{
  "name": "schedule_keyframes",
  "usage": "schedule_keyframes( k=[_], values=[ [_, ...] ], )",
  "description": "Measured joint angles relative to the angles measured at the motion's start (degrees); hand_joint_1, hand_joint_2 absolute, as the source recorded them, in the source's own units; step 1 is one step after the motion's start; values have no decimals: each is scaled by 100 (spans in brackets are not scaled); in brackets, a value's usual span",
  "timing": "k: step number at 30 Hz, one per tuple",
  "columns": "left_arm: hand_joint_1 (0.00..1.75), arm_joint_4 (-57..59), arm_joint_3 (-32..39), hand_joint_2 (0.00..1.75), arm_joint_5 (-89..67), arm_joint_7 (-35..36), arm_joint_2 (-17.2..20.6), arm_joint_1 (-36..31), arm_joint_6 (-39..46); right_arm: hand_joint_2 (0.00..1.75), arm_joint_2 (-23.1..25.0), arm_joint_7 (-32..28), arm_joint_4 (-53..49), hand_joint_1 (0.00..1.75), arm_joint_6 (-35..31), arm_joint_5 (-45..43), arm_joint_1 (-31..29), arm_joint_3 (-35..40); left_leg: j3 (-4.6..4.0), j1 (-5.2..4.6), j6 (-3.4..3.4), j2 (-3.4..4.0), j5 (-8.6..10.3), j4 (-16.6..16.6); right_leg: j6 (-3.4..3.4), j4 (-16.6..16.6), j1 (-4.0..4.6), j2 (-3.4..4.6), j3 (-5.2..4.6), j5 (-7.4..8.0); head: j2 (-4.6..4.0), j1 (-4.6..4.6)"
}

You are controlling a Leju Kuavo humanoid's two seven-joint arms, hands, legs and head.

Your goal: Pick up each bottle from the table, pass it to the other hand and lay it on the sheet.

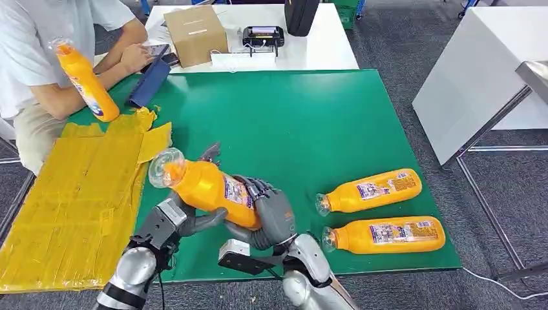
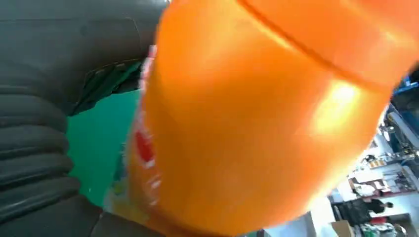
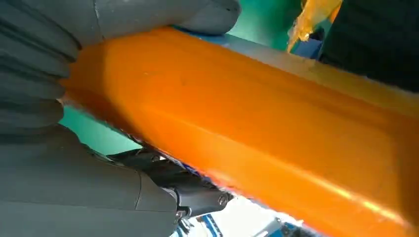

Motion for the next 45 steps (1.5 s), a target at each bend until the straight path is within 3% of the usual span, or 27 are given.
schedule_keyframes(
  k=[2, 3, 4, 5, 25, 26, 31, 32, 33, 36, 39, 45],
  values=[
    [0, 37, 2, 175, 129, 4, 9, -11, -50, 175, 22, 20, 138, 175, -78, 55, -66, 118, 0, 0, 0, 0, 0, 0, 0, 0, 0, -1, 1, 0, 0, 0],
    [30, 50, 2, 175, 173, 2, 9, -11, -68, 175, 26, 28, 193, 175, -101, 59, -98, 158, 0, 0, 0, 0, 0, 0, 0, 0, -1, -1, 1, 0, 0, -2],
    [154, 77, 4, 175, 234, -7, 11, -10, -92, 175, 28, 44, 272, 175, -120, 53, -132, 217, 0, -1, 0, 0, 0, 0, 0, 0, -1, -1, 1, 0, 0, 0],
    [175, 85, 11, 175, 275, -11, 11, -10, -99, 175, 28, 59, 337, 175, -153, 42, -164, 262, -1, -1, 0, 0, 0, 0, 0, 0, -1, 0, 0, 0, 0, 0],
    [175, 173, 72, 175, 453, -37, 26, -7, -92, 175, 31, 120, 593, 175, -221, -92, -330, 440, -1, -1, 0, 1, 0, 1, 0, 0, -1, 0, -2, 0, 0, -2],
    [175, 173, 72, 175, 453, -37, 26, -7, -92, 175, 31, 120, 593, 0, -221, -92, -330, 442, -1, -1, 0, 1, 0, 1, 0, 0, -1, 0, -2, 0, 0, -2],
    [175, 173, 79, 175, 410, -59, 24, -6, 49, 175, 31, 109, 606, 0, -275, -172, -330, 474, -1, -1, 0, 1, 0, 1, 0, 0, -2, 0, -3, 0, 0, -2],
    [175, 171, 74, 175, 221, -90, 13, -23, 321, 0, 28, 37, 599, 0, -363, -291, -285, 474, -1, -1, 0, 0, 0, 1, 0, 0, -2, -1, -3, 0, 0, 0],
    [175, 105, 105, 175, -120, -74, 2, -138, 903, 0, -35, -76, 314, 0, -404, -553, -81, 446, -3, -1, 0, -1, 0, 1, 0, 0, -1, -1, -2, 0, 0, 2],
    [175, 28, 199, 175, -543, 0, 7, -297, 1338, 0, -120, -107, -53, 0, -407, -625, 100, 365, -2, -1, 0, -1, 0, 1, 0, 0, -1, -1, -2, 0, 0, 0],
    [175, 13, 358, 175, -1847, 330, 18, -439, 2340, 0, -203, -231, -696, 0, -688, -718, 406, 121, -3, -1, 0, -1, 0, 1, 0, 0, -1, -1, -2, 0, 0, -2],
    [175, 15, 686, 175, -2222, 498, 105, -726, 2579, 0, -391, -413, -1855, 0, -810, -968, 780, -382, -2, -2, 0, -1, 0, 1, 1, 0, -2, 0, -1, 1, 0, 0]
  ],
)
